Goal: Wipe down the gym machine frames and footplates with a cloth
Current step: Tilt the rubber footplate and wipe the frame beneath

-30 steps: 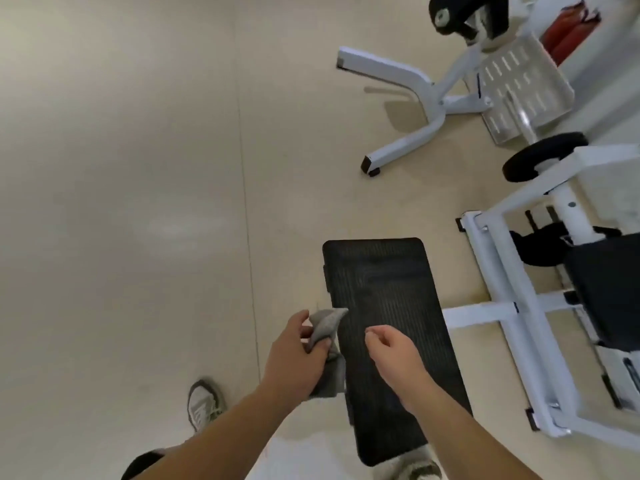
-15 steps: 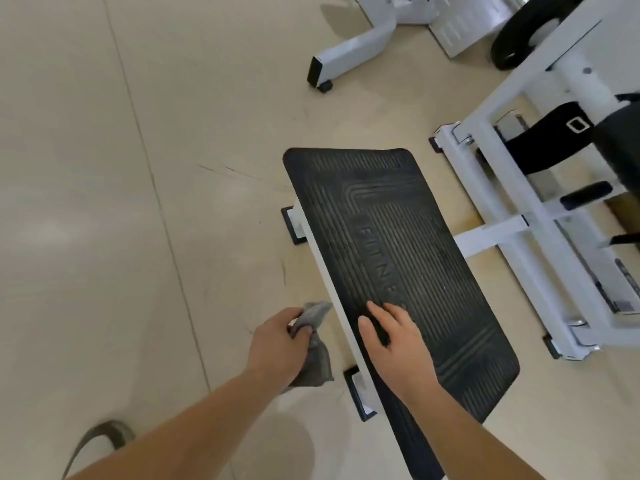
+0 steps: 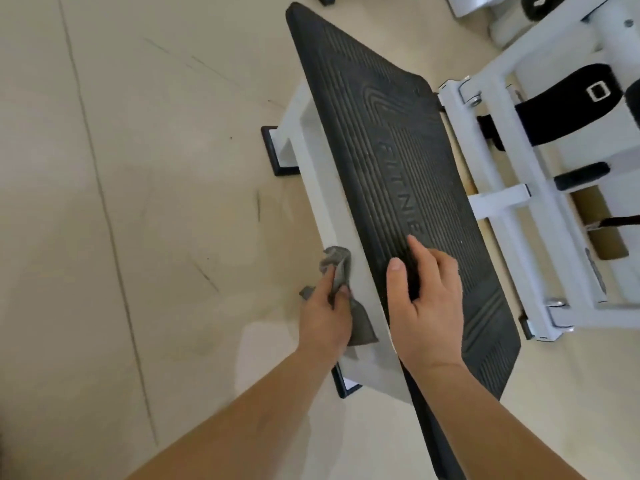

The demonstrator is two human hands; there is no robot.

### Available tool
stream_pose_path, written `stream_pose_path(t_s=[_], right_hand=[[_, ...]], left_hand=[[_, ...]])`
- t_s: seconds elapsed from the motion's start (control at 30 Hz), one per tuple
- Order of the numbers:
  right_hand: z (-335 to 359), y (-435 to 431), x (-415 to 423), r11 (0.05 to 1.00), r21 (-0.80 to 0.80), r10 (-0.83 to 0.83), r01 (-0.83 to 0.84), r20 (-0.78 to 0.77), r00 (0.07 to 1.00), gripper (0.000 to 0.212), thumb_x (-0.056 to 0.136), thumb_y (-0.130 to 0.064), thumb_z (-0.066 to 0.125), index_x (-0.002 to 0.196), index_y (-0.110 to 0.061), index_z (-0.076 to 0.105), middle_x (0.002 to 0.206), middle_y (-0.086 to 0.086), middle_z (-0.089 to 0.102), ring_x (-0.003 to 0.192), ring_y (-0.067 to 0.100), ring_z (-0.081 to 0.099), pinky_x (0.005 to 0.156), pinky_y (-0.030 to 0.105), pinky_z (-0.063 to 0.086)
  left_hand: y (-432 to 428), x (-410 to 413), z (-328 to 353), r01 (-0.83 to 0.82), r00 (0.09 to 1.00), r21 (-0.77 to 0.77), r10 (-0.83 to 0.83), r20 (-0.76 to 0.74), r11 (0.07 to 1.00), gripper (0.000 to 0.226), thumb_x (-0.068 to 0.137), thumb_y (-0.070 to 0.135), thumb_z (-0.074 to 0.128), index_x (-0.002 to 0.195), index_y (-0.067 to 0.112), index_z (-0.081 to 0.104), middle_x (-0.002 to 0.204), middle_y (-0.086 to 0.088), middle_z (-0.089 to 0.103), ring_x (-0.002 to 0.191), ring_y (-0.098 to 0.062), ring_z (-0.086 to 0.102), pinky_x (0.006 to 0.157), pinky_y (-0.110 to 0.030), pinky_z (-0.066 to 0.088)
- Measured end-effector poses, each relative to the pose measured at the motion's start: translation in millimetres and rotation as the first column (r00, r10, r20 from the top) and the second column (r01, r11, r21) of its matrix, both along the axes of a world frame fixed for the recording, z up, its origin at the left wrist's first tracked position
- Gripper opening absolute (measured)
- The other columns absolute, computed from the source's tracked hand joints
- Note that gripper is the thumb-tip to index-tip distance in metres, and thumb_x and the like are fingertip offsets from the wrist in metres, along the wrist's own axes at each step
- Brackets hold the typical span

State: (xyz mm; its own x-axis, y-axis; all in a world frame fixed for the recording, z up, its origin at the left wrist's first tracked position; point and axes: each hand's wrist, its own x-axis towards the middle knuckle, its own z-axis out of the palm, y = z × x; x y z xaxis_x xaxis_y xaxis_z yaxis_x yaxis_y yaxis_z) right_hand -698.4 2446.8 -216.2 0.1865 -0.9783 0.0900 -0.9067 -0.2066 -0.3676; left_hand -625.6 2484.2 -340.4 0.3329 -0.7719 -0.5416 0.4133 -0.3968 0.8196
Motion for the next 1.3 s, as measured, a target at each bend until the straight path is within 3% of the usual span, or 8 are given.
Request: stream_pose_path(t_s=[0.17, 0.27, 0.4, 0.57, 0.77, 0.9, 1.1, 1.3], right_hand=[[-4, -5, 0, 0.999, 0.036, -0.040, 0.041, -0.016, 0.999, 0.044, 0.103, -0.052, 0.043, 0.143, -0.037, 0.054, 0.132, -0.011, 0.045, 0.123, 0.012, 0.040, 0.106, 0.036, 0.038], [-4, -8, -1, 0.999, 0.038, -0.033, 0.035, -0.035, 0.999, 0.043, 0.104, -0.051, 0.042, 0.143, -0.037, 0.053, 0.133, -0.008, 0.044, 0.121, 0.014, 0.038, 0.105, 0.038, 0.038], [-5, -8, 0, 0.999, 0.033, -0.028, 0.029, -0.041, 0.999, 0.053, 0.099, -0.062, 0.037, 0.143, -0.037, 0.053, 0.130, -0.007, 0.043, 0.119, 0.015, 0.039, 0.107, 0.048, 0.041], [-5, -8, 0, 0.999, 0.019, -0.033, 0.034, -0.019, 0.999, 0.063, 0.093, -0.071, 0.037, 0.142, -0.036, 0.055, 0.128, -0.008, 0.044, 0.120, 0.015, 0.039, 0.106, 0.048, 0.043], [-3, -7, 3, 0.998, 0.018, -0.053, 0.053, -0.004, 0.999, 0.065, 0.092, -0.071, 0.036, 0.141, -0.035, 0.058, 0.127, -0.008, 0.045, 0.119, 0.014, 0.038, 0.107, 0.046, 0.042], [-5, -8, 2, 0.998, 0.034, -0.058, 0.058, 0.015, 0.998, 0.063, 0.091, -0.072, 0.036, 0.140, -0.037, 0.057, 0.128, -0.009, 0.045, 0.120, 0.014, 0.038, 0.107, 0.047, 0.042], [-5, -8, -1, 0.997, 0.051, -0.056, 0.054, 0.041, 0.998, 0.064, 0.091, -0.073, 0.036, 0.140, -0.037, 0.057, 0.130, -0.006, 0.044, 0.122, 0.015, 0.037, 0.110, 0.051, 0.039], [-5, -7, 0, 0.997, 0.051, -0.063, 0.060, 0.057, 0.996, 0.063, 0.091, -0.071, 0.038, 0.139, -0.036, 0.058, 0.129, -0.006, 0.044, 0.121, 0.015, 0.037, 0.110, 0.049, 0.039]], left_hand=[[28, -74, 3, -0.065, 0.930, -0.083, 0.031, -0.366, 0.994, 0.061, 0.089, 0.082, 0.034, 0.143, 0.071, 0.006, 0.168, 0.026, 0.002, 0.156, -0.003, 0.008, 0.129, -0.045, 0.016], [54, -113, -1, -0.059, 0.848, 0.080, 0.093, -0.522, 0.995, 0.103, 0.062, 0.104, 0.039, 0.153, 0.062, 0.016, 0.172, 0.002, 0.012, 0.158, -0.020, 0.013, 0.128, -0.050, 0.018], [46, -95, 15, -0.062, 0.921, 0.029, 0.068, -0.384, 0.998, 0.069, 0.101, 0.067, 0.031, 0.162, 0.043, 0.007, 0.171, 0.015, 0.006, 0.158, -0.012, 0.009, 0.126, -0.044, 0.023], [-36, -8, 2, -0.071, 0.980, -0.086, 0.053, -0.192, 0.994, 0.061, 0.111, 0.038, 0.033, 0.162, 0.041, 0.001, 0.170, 0.015, 0.003, 0.157, -0.011, 0.006, 0.128, -0.049, 0.013], [22, -94, 16, -0.063, 0.958, -0.026, 0.053, -0.283, 0.998, 0.088, 0.086, 0.089, 0.031, 0.160, 0.049, 0.006, 0.167, 0.025, 0.004, 0.156, -0.004, 0.004, 0.128, -0.041, 0.010], [58, -148, 11, -0.034, 0.939, 0.006, 0.034, -0.342, 0.999, 0.082, 0.093, 0.077, 0.042, 0.155, 0.053, -0.006, 0.166, 0.026, -0.016, 0.152, 0.001, -0.018, 0.129, -0.038, -0.003], [38, -94, -15, -0.070, 0.771, 0.220, 0.193, -0.607, 0.973, 0.048, 0.111, 0.040, 0.037, 0.140, 0.068, 0.012, 0.155, 0.021, 0.030, 0.133, -0.010, 0.047, 0.103, -0.029, 0.048], [60, -147, 28, -0.112, 0.805, 0.205, 0.210, -0.555, 0.972, 0.077, 0.088, 0.079, 0.044, 0.146, 0.070, -0.008, 0.169, 0.020, 0.001, 0.157, -0.013, 0.011, 0.128, -0.046, 0.016]])
